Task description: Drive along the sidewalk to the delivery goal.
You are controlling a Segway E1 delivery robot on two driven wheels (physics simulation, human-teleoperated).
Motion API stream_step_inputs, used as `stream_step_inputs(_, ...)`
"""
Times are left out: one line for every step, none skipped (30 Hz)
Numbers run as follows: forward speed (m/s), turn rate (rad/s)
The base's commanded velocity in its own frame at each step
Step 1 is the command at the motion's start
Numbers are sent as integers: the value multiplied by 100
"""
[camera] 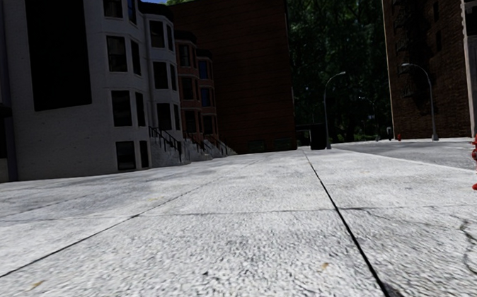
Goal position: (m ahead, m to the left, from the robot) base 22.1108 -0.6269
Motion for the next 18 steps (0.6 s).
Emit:
stream_step_inputs(200, 29)
stream_step_inputs(200, 29)
stream_step_inputs(200, 29)
stream_step_inputs(200, 29)
stream_step_inputs(200, 29)
stream_step_inputs(200, 29)
stream_step_inputs(200, 29)
stream_step_inputs(200, 29)
stream_step_inputs(200, 28)
stream_step_inputs(200, 28)
stream_step_inputs(200, 23)
stream_step_inputs(200, 20)
stream_step_inputs(200, 19)
stream_step_inputs(200, 19)
stream_step_inputs(200, 19)
stream_step_inputs(200, 19)
stream_step_inputs(200, 18)
stream_step_inputs(200, 18)
